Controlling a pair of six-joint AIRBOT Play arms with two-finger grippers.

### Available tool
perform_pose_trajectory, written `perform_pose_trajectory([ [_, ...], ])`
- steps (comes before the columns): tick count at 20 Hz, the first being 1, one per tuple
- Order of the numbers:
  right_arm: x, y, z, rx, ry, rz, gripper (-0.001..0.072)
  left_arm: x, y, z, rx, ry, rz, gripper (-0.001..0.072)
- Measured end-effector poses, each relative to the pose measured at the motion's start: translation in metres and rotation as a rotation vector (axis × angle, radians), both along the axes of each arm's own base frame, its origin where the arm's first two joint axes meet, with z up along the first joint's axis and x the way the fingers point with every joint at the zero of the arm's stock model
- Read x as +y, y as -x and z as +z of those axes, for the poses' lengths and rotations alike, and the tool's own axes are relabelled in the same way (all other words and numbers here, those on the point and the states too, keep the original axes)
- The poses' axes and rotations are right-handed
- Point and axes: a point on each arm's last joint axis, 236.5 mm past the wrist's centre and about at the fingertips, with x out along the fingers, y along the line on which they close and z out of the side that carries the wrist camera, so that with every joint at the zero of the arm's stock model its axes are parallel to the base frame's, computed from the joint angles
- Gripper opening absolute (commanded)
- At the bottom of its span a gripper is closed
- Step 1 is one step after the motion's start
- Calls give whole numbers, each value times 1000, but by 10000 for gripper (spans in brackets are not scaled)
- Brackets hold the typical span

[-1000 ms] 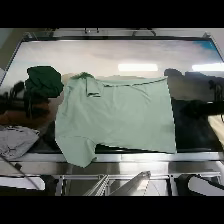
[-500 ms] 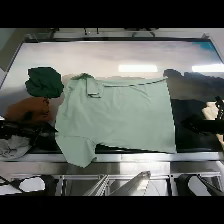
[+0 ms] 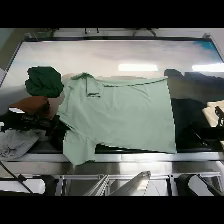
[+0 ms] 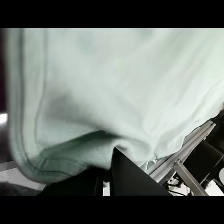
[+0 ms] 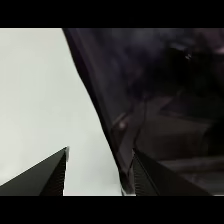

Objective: Fold the shirts.

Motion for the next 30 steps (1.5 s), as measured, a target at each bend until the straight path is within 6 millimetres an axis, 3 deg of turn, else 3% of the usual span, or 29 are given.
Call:
perform_pose_trajectory([
  [4, 20, 30, -24, 127, -101, 45, 464, 4, -17, 6, -48, -6, -26, 21],
  [9, 61, 45, -33, 197, -275, 83, 455, -1, -19, 21, -49, 40, -51, 19],
  [10, 69, 48, -34, 215, -302, 100, 355, -2, -19, 22, -48, 46, -53, 20],
  [11, 76, 52, -37, 235, -322, 129, 142, -3, -18, 24, -46, 54, -57, 20],
  [12, 82, 55, -41, 249, -335, 157, 120, -3, -18, 25, -45, 59, -57, 20],
  [14, 93, 52, -43, 233, -363, 188, 16, -5, -16, 27, -39, 68, -64, 20],
  [21, 93, 7, -33, 71, -343, 169, 15, 3, -10, 35, -17, 106, -48, 20],
  [23, 100, -15, -2, -22, -405, 170, 15, 3, -12, 49, -28, 163, -18, 20],
  [25, 106, -44, 50, -171, -474, 187, 15, -2, -25, 86, -106, 284, 33, 20],
  [27, 112, -75, 129, -397, -546, 227, 15, -6, -49, 152, -282, 445, 110, 20],
  [28, 113, -89, 179, -544, -557, 255, 16, -5, -61, 191, -399, 514, 154, 22],
  [30, 114, -101, 278, -830, -526, 316, 15, -1, -69, 284, -666, 649, 197, 22],
])
